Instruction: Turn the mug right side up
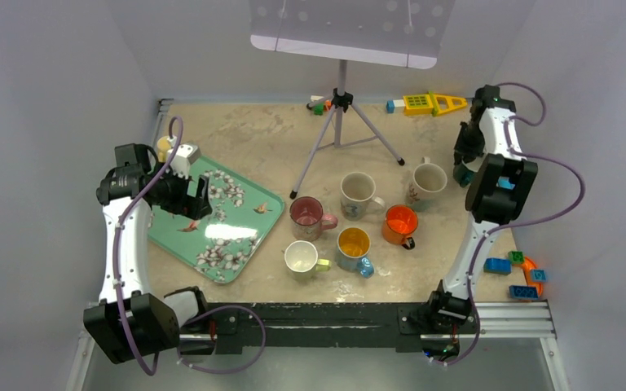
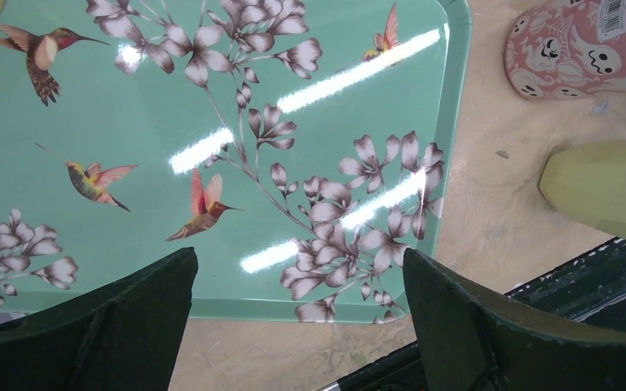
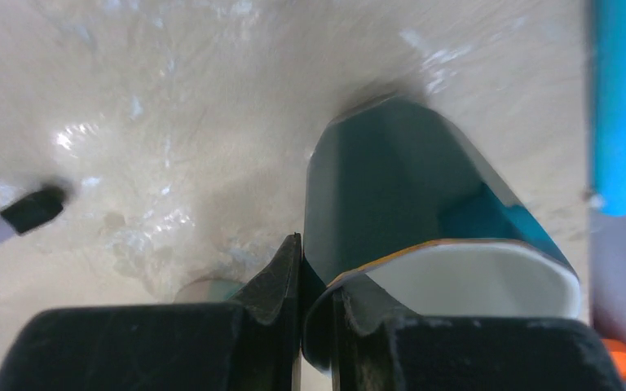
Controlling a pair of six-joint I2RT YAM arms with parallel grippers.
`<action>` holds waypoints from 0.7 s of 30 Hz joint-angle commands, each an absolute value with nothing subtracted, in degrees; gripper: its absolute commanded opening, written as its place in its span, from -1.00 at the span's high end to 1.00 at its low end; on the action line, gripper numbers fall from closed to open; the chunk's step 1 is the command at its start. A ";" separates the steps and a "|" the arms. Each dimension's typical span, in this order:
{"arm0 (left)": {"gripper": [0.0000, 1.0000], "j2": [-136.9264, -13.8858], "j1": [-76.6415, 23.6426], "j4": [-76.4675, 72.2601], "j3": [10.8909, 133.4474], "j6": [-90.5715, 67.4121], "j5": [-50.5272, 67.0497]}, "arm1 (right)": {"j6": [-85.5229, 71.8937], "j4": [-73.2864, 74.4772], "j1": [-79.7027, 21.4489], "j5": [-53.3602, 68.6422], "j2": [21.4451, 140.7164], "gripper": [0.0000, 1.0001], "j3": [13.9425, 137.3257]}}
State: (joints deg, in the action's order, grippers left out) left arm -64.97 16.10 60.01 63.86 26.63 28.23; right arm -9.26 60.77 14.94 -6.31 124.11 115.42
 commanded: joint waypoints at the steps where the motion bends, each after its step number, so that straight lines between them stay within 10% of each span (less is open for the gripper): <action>1: -1.00 -65.06 16.44 58.40 64.37 28.47 27.21 | -6.62 61.72 15.51 -0.76 123.14 1.00 114.92; 5: -1.00 -65.85 16.42 57.34 64.00 28.56 25.77 | -6.46 61.82 15.50 -0.56 125.13 0.96 115.54; 14: -1.00 -71.15 16.42 52.46 65.66 28.11 20.34 | -7.50 62.40 15.39 -6.36 122.11 -0.41 119.46; 21: -1.00 -81.36 17.47 43.52 72.35 26.30 11.80 | -10.23 57.74 13.17 -10.28 110.95 -0.56 116.18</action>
State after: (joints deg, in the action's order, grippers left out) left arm -76.71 16.12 51.83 66.61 27.40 17.54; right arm -8.01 61.65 14.72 -6.55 122.23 116.64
